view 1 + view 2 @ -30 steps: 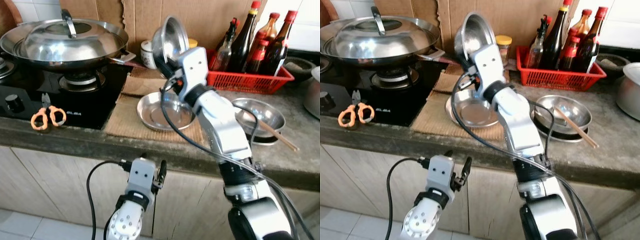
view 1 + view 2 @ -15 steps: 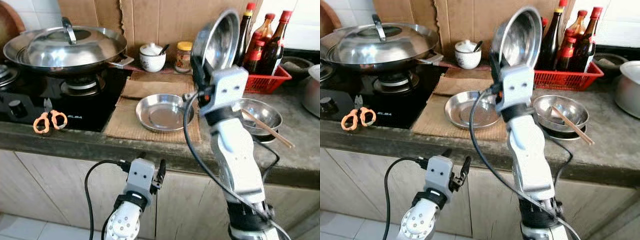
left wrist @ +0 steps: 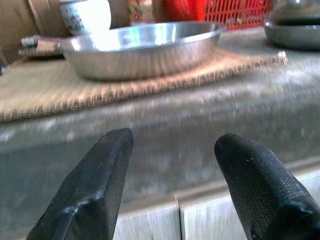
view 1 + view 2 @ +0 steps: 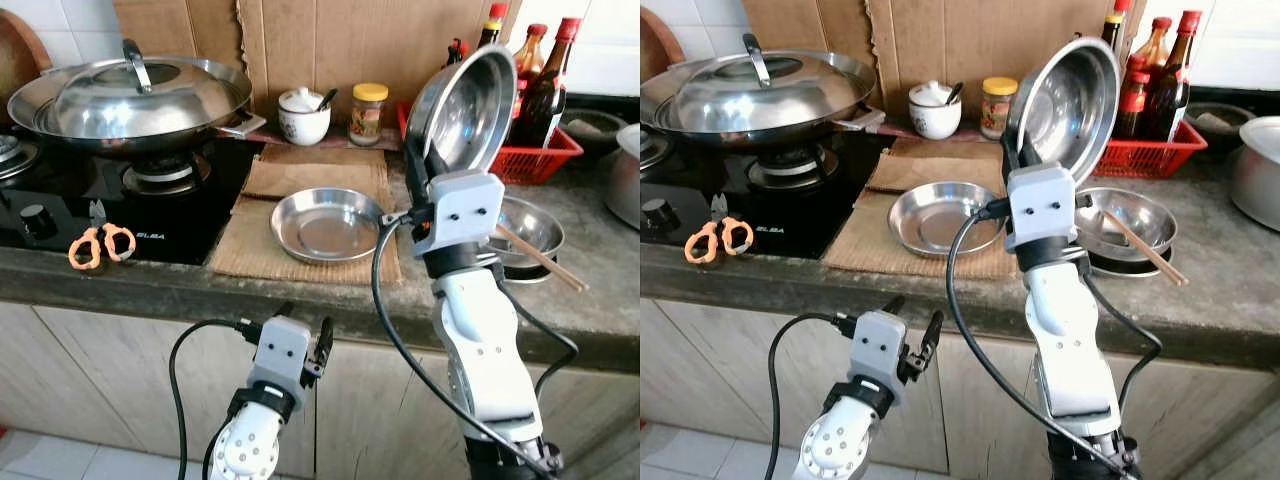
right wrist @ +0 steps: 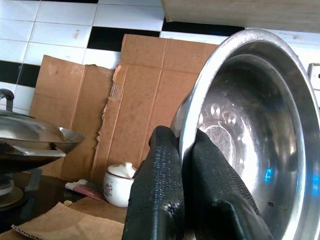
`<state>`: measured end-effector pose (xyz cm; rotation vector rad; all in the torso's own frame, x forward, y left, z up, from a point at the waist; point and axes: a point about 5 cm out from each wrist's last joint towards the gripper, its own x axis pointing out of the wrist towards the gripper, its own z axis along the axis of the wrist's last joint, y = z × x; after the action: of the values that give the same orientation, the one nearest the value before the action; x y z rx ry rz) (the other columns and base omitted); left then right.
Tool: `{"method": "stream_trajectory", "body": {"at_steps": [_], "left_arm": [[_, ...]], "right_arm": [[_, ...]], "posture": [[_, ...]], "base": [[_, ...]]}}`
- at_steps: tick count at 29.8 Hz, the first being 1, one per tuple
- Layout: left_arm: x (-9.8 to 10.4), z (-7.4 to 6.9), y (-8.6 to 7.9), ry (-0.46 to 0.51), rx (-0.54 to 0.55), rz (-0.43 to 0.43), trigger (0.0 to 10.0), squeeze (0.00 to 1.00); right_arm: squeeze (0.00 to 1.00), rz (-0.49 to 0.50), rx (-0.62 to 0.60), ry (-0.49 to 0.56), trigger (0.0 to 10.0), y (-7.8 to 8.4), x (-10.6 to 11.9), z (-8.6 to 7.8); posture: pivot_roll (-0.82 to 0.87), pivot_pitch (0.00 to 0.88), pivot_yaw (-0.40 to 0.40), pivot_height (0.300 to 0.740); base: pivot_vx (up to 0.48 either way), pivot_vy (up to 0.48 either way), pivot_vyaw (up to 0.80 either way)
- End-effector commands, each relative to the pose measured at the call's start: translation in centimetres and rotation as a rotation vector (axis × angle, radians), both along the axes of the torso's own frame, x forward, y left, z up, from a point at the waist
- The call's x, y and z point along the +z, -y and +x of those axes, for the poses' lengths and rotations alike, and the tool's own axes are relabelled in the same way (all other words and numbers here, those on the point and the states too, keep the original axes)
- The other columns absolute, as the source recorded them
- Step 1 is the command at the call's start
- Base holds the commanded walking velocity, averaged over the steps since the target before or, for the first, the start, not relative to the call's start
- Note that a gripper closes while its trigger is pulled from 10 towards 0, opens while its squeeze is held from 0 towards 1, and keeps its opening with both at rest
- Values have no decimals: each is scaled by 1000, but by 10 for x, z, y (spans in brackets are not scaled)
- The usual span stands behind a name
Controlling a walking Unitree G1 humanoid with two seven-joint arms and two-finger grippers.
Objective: Kitchen organization
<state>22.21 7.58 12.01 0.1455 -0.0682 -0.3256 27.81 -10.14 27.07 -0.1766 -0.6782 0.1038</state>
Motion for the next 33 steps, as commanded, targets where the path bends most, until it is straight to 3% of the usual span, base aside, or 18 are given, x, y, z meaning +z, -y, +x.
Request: {"method": "stream_trajectory", "body": {"at_steps": [1, 15, 25, 26, 27, 33], "left_arm": [[-3, -1, 1, -9, -12, 3, 10000, 0], [-3, 0, 1, -11, -13, 7, 10000, 0], [-3, 0, 0, -17, -16, 11, 10000, 0], [-4, 0, 0, -20, -16, 11, 10000, 0], [-4, 0, 0, -25, -18, 9, 10000, 0], [-4, -1, 0, -28, -20, 11, 10000, 0]], "right_arm": [[0, 4, -16, 55, 0, 2, 11, -3], [0, -1, -25, 32, 0, 3, 6, -1], [0, -8, -15, -62, 157, 4, -18, -11], [0, -1, -10, -88, 3333, 4, -23, -13], [0, 5, -3, -130, 10000, 5, -33, -16], [0, -17, 29, -283, 10000, 7, -70, -25]], "posture": [[114, 0, -37, 740], [115, 0, -34, 740], [110, 0, -30, 740], [110, 0, -30, 740], [108, 0, -28, 740], [105, 1, -27, 740]], "base": [[-360, 0, 0], [-392, 0, 0], [-316, 0, 0], [0, 0, 0], [0, 0, 0], [0, 0, 0]]}}
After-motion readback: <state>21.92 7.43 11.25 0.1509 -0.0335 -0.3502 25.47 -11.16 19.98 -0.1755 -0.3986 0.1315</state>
